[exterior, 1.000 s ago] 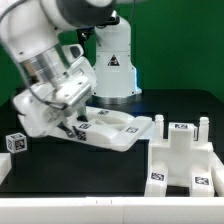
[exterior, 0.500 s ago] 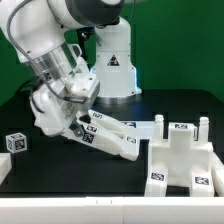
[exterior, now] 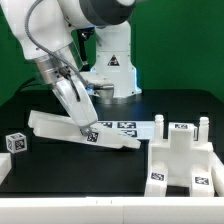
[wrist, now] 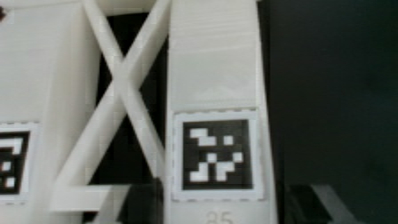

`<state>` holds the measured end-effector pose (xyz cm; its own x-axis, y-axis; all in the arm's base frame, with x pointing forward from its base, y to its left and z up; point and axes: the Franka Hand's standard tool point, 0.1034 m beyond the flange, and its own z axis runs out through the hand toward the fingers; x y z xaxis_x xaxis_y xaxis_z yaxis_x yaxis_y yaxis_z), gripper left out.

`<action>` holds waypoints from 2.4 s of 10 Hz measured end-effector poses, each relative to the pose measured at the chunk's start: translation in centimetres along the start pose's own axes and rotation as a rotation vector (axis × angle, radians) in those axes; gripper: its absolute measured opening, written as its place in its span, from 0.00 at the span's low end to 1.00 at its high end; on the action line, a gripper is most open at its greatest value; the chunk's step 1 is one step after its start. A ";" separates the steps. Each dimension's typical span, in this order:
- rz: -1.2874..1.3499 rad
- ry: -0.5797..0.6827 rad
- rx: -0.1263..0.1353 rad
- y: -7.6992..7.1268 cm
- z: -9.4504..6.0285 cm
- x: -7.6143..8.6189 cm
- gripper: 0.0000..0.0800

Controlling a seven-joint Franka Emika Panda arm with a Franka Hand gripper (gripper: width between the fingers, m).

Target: Assemble chair

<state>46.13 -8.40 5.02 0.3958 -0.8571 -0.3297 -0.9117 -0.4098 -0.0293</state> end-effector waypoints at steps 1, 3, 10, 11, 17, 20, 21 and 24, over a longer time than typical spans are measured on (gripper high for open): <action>-0.064 0.000 -0.001 0.0 0.0 0.0 0.37; -0.362 0.012 -0.042 -0.9 -0.1 0.4 0.37; -0.705 0.020 -0.060 -1.4 0.7 0.3 0.37; -0.705 0.020 -0.060 -1.3 0.7 0.3 0.37; -0.861 0.042 -0.104 -1.8 2.1 0.3 0.36; -0.860 0.042 -0.104 -1.8 2.1 0.4 0.37; -0.860 0.042 -0.104 -1.8 2.1 0.4 0.63; -0.820 -0.019 -0.111 -2.1 1.6 0.4 0.80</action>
Offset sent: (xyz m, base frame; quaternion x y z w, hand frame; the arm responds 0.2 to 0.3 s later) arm 0.0269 0.0206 0.0002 -0.0246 0.0072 -0.3989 0.9166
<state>48.06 -7.36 3.42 0.9276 -0.2678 -0.2606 -0.3180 -0.9320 -0.1741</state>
